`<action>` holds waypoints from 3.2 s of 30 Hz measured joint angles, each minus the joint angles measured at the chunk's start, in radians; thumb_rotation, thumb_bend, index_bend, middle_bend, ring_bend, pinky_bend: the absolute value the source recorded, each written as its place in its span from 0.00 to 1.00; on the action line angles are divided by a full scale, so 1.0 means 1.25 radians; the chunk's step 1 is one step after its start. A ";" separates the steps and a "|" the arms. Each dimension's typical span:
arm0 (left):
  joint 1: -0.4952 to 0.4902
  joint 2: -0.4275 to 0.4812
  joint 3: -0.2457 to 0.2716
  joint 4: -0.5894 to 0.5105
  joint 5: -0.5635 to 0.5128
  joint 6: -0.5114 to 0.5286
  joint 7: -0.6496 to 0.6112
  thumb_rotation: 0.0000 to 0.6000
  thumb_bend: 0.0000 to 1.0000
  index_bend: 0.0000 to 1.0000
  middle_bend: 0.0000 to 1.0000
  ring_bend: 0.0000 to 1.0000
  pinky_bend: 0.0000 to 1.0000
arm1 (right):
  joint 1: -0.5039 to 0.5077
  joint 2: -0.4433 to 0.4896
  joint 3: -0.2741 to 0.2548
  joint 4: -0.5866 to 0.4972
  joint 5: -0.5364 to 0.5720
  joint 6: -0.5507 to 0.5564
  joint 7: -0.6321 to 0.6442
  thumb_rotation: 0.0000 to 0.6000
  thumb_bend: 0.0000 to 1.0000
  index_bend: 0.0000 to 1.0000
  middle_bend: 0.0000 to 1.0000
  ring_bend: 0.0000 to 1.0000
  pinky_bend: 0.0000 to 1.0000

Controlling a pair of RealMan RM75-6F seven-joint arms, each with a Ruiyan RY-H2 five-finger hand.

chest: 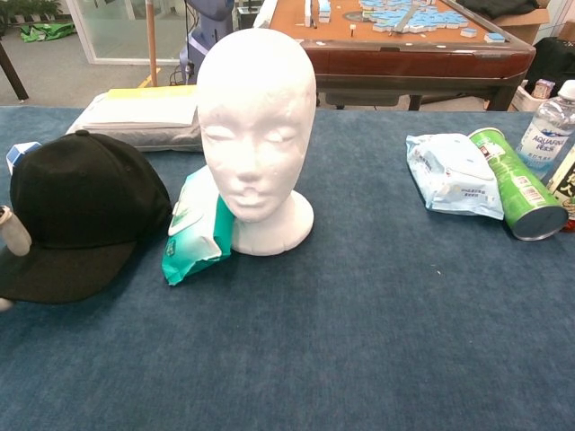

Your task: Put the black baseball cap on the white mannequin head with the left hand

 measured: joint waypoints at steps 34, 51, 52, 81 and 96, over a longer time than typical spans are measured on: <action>-0.022 -0.096 -0.023 0.182 0.038 0.138 -0.197 1.00 0.27 0.55 0.36 0.23 0.46 | -0.001 0.006 0.001 0.001 -0.003 0.002 0.016 1.00 0.00 0.12 0.23 0.15 0.32; -0.029 -0.101 -0.021 0.196 0.033 0.143 -0.201 1.00 0.37 0.55 0.36 0.23 0.46 | 0.000 0.011 0.005 0.004 0.004 -0.001 0.033 1.00 0.00 0.12 0.23 0.15 0.32; -0.030 -0.101 -0.021 0.196 0.034 0.144 -0.200 1.00 0.37 0.55 0.36 0.23 0.46 | 0.000 0.012 0.005 0.004 0.005 -0.002 0.035 1.00 0.00 0.12 0.23 0.15 0.32; -0.103 -0.031 -0.089 0.117 0.130 0.319 -0.071 1.00 0.39 0.71 0.43 0.26 0.46 | -0.010 0.019 0.001 0.004 -0.017 0.021 0.058 1.00 0.00 0.12 0.23 0.15 0.32; -0.145 0.021 -0.123 0.045 0.166 0.353 0.002 1.00 0.39 0.71 0.43 0.26 0.46 | -0.013 0.021 0.000 0.005 -0.023 0.028 0.065 1.00 0.00 0.12 0.23 0.15 0.32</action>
